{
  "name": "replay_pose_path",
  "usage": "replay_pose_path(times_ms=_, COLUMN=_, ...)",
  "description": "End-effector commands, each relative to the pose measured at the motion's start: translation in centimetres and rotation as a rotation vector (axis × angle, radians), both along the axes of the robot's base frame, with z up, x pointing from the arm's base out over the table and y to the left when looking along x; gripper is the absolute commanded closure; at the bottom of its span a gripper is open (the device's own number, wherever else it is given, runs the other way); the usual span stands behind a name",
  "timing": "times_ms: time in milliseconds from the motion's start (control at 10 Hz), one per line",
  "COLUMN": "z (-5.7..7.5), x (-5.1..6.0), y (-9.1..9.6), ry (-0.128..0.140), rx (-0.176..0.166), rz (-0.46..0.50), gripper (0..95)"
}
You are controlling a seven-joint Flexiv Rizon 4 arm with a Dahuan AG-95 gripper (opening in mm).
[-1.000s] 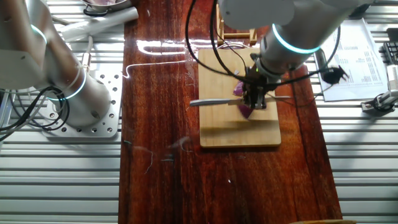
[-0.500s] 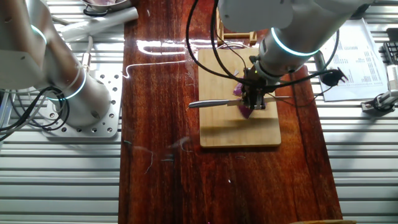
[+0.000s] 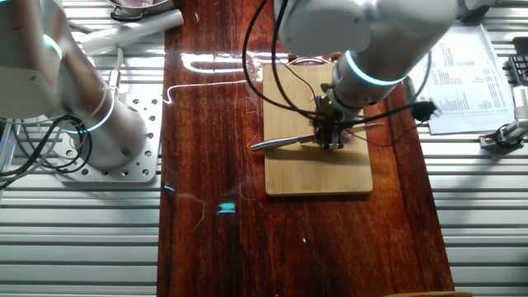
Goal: Chop the onions
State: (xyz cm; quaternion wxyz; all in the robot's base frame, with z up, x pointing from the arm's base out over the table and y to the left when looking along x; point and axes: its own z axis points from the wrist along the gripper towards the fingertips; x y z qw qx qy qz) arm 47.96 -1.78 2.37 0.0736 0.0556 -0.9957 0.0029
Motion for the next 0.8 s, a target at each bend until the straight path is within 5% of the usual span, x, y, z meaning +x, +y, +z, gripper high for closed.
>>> replay_pose_path(times_ms=100, z=0.0, x=0.2, y=0.1, ry=0.021, rx=0.012, rz=0.000, gripper=95.0)
replay_pose_path(times_ms=700, z=1.4, x=0.3, y=0.1, ry=-0.003, rx=0.014, rz=-0.008, gripper=95.0)
replay_pose_path(times_ms=800, z=1.6, x=0.3, y=0.1, ry=-0.010, rx=0.015, rz=-0.007, gripper=76.0)
